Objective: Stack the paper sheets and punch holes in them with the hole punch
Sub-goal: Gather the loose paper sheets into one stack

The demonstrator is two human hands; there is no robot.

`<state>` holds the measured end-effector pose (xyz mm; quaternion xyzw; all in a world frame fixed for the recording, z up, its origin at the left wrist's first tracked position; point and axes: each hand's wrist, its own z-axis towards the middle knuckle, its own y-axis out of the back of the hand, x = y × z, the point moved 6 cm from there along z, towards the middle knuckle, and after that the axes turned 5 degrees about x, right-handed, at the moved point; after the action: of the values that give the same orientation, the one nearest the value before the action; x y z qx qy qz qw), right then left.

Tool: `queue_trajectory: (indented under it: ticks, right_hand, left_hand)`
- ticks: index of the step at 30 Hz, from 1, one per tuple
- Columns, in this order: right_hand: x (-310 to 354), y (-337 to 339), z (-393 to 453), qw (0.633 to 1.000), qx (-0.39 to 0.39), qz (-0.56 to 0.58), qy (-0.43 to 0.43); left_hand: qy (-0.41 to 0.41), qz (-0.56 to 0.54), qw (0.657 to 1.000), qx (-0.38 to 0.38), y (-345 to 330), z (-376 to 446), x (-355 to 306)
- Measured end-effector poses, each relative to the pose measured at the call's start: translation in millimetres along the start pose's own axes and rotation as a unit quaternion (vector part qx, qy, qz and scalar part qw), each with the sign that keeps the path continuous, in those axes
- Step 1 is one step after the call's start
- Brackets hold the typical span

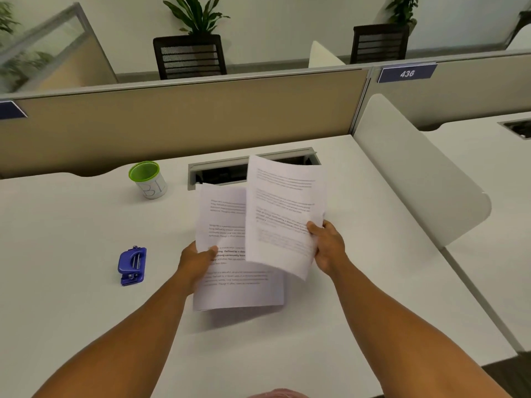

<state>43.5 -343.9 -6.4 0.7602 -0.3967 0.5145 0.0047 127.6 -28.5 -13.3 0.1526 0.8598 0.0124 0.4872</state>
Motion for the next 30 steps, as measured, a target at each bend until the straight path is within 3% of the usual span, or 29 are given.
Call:
queue_trajectory:
  ticks: [4, 12, 19, 25, 30]
  right_hand:
    - [-13, -10, -3, 0.996, 0.044, -0.074, -0.016]
    - [-20, -14, -3, 0.981, 0.032, -0.192, -0.004]
    - [-12, -22, -11, 0.961, -0.016, -0.272, 0.049]
    - [-10, -32, -15, 0.958, -0.012, -0.281, 0.059]
    - [-9, -35, -15, 0.959, 0.024, -0.282, 0.021]
  left_hand:
    - [-0.014, 0.003, 0.999, 0.045, -13, -6, -8]
    - [-0.037, -0.019, 0.991, 0.128, -31, -12, -18]
    - [0.048, -0.066, 0.995, 0.064, -40, -17, -17]
    - [-0.042, -0.024, 0.991, 0.127, -55, -20, -31]
    - [-0.059, -0.046, 0.991, 0.109, -51, -17, -28]
